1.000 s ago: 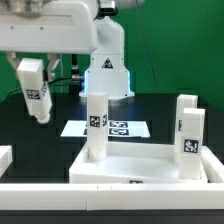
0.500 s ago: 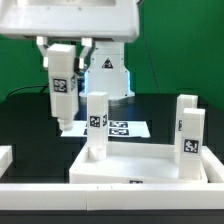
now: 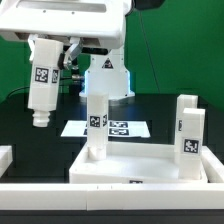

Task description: Assemble desk

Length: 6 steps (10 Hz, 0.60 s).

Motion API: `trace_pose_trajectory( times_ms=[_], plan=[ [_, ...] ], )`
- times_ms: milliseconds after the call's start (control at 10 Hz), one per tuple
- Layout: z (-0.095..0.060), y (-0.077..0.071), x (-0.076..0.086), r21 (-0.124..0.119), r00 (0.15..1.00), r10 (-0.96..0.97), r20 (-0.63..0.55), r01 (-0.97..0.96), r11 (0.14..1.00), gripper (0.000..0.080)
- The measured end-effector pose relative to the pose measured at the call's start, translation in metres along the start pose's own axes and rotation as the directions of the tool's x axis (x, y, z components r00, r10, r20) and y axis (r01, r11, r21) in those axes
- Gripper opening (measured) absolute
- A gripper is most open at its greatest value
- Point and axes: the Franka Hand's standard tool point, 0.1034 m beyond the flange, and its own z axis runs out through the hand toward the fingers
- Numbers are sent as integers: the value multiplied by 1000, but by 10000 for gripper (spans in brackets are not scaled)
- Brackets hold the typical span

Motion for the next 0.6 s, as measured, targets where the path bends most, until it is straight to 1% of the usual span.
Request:
trace_pose_trajectory(
  times_ms=[200,300,400,600],
  plan=[
    [1,2,4,8,1000,-7,9,7,1000,288],
    [5,-4,2,18,1000,-10,26,10,1000,288],
    [9,-16,-1,35,998,-3,55,1,999,288],
    [9,-13,-2,32,998,-2,55,0,999,288]
  ],
)
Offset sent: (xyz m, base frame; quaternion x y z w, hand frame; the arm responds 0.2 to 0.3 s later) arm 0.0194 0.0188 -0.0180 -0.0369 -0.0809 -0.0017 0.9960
